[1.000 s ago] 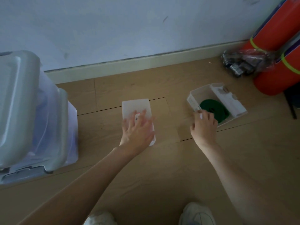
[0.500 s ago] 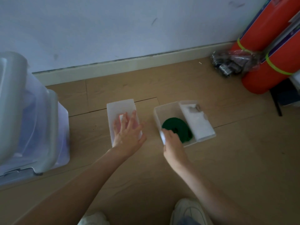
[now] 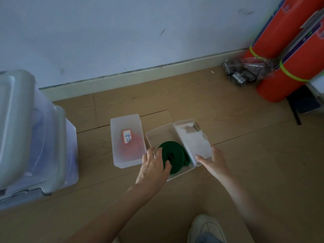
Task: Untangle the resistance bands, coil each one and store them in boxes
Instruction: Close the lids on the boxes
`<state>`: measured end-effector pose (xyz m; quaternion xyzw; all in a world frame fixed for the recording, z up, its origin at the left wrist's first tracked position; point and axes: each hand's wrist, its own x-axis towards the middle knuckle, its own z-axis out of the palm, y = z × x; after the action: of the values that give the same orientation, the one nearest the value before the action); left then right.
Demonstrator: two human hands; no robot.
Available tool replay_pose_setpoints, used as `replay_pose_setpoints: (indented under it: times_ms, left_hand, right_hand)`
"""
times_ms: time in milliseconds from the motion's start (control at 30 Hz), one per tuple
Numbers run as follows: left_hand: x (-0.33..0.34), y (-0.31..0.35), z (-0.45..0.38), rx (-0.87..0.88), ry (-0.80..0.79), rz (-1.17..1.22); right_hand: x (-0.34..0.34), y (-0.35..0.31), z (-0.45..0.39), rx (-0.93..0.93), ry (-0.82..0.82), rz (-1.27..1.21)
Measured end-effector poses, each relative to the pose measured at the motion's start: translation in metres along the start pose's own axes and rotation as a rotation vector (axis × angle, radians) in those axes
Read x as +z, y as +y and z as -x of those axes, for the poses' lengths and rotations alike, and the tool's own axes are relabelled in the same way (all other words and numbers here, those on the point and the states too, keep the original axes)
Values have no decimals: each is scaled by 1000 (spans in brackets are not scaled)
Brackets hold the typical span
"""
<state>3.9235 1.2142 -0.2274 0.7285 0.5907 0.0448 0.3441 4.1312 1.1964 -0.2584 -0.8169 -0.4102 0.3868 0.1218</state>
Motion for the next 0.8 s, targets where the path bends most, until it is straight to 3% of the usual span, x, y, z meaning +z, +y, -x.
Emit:
replay_pose_setpoints:
  times_ms: [67,200,267,333,400,500,567,700,800]
  left_hand:
    - [-3,3,-6,-108,-40,196]
    - [-10,13,-20,-273,-26,470]
    - [-10,16,-22,-302,-6,486]
    - [-9,17,-21,-324,0,487]
    - [-7,17,-17,-320,10,498]
    - [-2,15,-17,-314,7,539]
    - [3,15,-20,-352,-18,621]
    - [6,12,-25,-435,42,1044]
    - [5,8,-34,-489,69,921]
  right_hand:
    - [5,2,-1,30,23,-136]
    - [-15,1,5,39,270,-435]
    - [-23,-10,15,-70,196,-485]
    - [-21,-27,28,-218,146,-259]
    - [-15,-35,37,-338,270,41]
    - [-10,-40,53,-400,418,270]
    - [0,-37,61,-464,326,362]
    - [22,-28,57,-457,19,457]
    - [34,-23,50,-454,-47,375]
